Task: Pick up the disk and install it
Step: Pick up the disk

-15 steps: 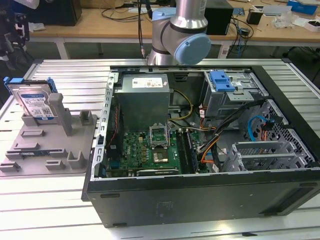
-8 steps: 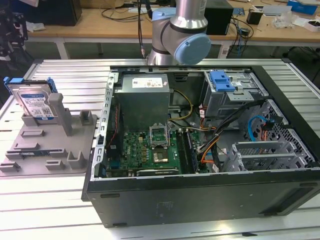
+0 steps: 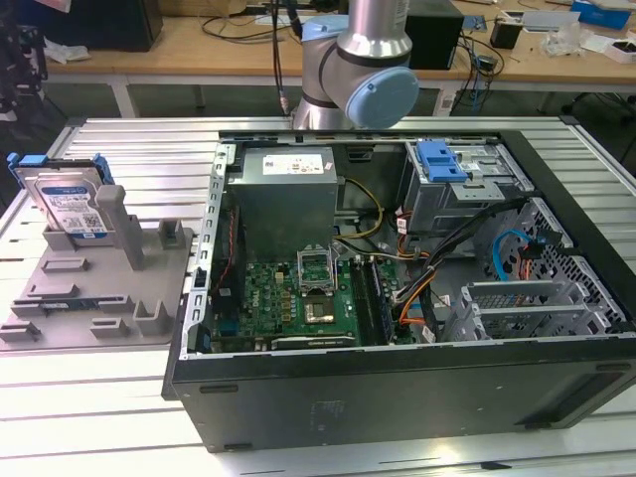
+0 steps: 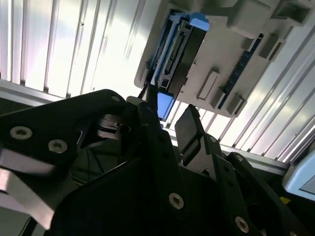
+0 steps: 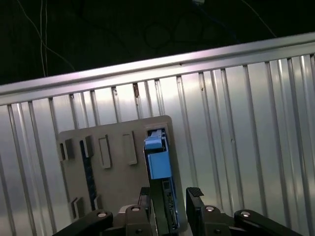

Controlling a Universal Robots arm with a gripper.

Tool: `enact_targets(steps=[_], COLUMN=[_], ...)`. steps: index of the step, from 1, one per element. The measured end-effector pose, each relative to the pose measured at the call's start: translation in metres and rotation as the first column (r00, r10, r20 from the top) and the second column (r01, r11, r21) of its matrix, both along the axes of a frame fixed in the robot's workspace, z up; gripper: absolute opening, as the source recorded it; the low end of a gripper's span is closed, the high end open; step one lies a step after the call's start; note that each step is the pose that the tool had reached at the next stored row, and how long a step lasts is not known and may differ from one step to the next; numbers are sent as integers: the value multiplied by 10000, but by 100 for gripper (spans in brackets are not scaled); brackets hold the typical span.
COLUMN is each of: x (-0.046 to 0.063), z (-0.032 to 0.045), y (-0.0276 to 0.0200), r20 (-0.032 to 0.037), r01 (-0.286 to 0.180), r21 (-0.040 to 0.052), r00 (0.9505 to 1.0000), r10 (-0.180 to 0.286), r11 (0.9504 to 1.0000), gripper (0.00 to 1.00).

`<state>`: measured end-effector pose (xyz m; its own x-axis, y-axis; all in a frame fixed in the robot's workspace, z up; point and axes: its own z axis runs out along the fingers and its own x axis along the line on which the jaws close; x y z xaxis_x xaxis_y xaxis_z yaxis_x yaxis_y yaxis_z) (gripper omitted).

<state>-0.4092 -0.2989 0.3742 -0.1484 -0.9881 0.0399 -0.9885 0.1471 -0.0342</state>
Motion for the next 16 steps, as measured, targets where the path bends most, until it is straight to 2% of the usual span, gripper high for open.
enact_targets(steps=[4, 9, 10, 12, 13, 14, 15, 16], x=[-35, -36, -36, -31, -26, -25, -25, -25], z=[-2, -2, -7, -18, -24, -29, -30, -30], y=[-2, -3, -3, -3, -4, -4, -3, -4], r20=[1, 1, -26, -230, -380, -498, -571, -585], r01=[-262, -296, -296, -296, -297, -298, -307, -326], r21=[0, 1, -13, -21, -18, -21, -49, -65], r00=[9997, 9996, 9996, 9993, 9988, 9983, 9979, 9978], r10=[262, 296, 296, 295, 296, 296, 303, 321], r11=[9997, 9996, 9996, 9996, 9996, 9996, 9995, 9994], gripper=[42, 42, 42, 42, 42, 42, 42, 42])
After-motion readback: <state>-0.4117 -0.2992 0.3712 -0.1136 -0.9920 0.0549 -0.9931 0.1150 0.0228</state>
